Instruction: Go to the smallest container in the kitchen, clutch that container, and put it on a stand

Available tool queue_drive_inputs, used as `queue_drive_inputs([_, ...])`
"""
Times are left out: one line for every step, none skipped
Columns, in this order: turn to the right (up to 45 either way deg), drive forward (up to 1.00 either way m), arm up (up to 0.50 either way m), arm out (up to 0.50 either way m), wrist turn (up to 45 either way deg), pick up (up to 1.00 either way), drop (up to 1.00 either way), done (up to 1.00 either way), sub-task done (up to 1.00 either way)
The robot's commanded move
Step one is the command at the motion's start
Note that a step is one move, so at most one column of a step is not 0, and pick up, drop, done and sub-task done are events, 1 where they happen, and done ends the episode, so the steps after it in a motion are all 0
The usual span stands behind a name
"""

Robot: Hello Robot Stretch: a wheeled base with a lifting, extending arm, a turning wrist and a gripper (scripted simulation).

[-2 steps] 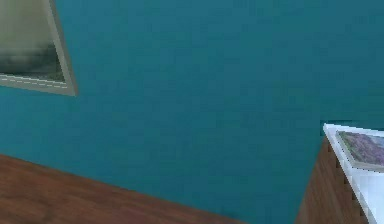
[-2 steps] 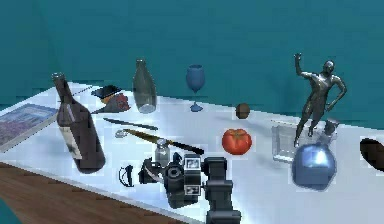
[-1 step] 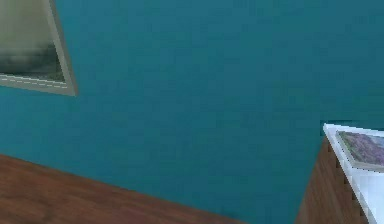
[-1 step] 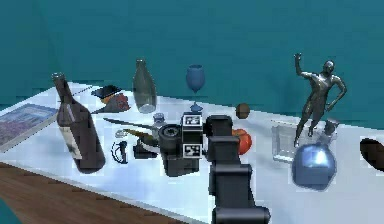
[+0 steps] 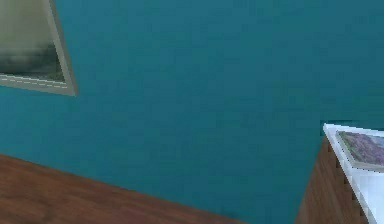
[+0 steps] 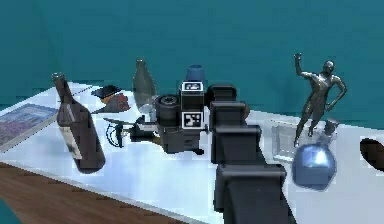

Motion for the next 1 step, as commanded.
queue_drive_inputs([0.0, 0.00, 0.00, 0.00, -45.0, 0.00, 0.00, 0.00, 0.00])
